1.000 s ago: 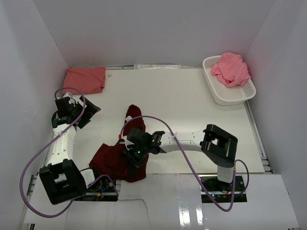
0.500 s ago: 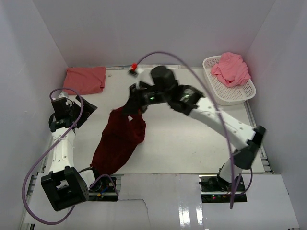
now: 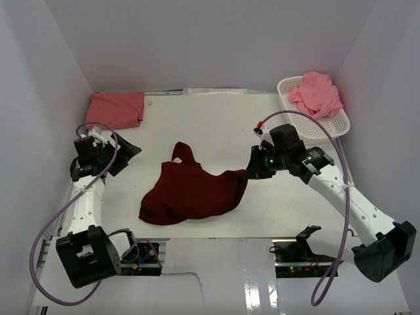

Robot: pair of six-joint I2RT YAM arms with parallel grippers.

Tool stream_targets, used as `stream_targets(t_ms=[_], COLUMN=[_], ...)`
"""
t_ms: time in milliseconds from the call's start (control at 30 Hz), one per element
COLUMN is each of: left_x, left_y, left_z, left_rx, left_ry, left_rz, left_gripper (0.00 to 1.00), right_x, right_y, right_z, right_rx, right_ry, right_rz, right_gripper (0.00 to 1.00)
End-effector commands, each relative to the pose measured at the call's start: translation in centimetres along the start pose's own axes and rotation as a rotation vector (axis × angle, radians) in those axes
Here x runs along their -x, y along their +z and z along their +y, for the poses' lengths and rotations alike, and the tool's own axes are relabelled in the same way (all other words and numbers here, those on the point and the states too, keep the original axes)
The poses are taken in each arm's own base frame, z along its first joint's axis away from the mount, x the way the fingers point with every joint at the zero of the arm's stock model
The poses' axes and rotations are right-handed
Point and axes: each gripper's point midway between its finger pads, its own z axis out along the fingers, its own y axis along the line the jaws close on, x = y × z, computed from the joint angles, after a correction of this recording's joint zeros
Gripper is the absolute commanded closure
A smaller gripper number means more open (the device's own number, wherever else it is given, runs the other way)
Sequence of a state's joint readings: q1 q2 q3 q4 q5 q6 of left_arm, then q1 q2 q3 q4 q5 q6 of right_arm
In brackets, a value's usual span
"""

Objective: Fold and stack the t-shirts
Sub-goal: Flatten out the tshirt

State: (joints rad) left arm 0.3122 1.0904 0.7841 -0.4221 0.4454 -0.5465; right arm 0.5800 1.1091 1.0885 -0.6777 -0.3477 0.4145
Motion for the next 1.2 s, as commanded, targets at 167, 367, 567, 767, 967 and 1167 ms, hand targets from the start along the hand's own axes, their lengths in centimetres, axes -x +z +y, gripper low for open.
stream_targets(t_ms=[167, 367, 567, 767, 967, 1167], left_x=[-3.1, -2.7, -3.0, -3.0, -2.9, -2.2], left_y=[0.6, 1.1, 1.4, 1.5, 1.5, 1.0], left_z=[-0.2, 0.3, 0.6, 0.8, 1.1, 1.6], left_rx=[-0.053, -0.023, -0.018, -0.01, 0.011, 0.054], left_ry=[0.01, 0.012, 0.004, 0.009, 0.003, 0.005], left_rz=[0.11, 0.116, 0.13, 0.129, 0.121, 0.08], left_gripper=[0.02, 0.02, 0.02, 0.02, 0.02, 0.02], right_x=[-7.9, -12.2, -8.3, -3.1, 0.7, 4.5], right_y=[-2.5, -8.5, -4.3, 5.3, 15.9, 22.9], right_z=[-8.0, -10.6, -7.5, -2.4, 0.5, 3.0], right_rx=[-0.386, -0.676, -0.447, -0.098, 0.034, 0.156], right_ry=[0.06, 0.073, 0.01, -0.171, -0.305, -0.38], right_rz=[0.197, 0.353, 0.206, 0.157, 0.221, 0.22], right_gripper=[0.92, 0.92, 0.22, 0.21, 0.2, 0.21])
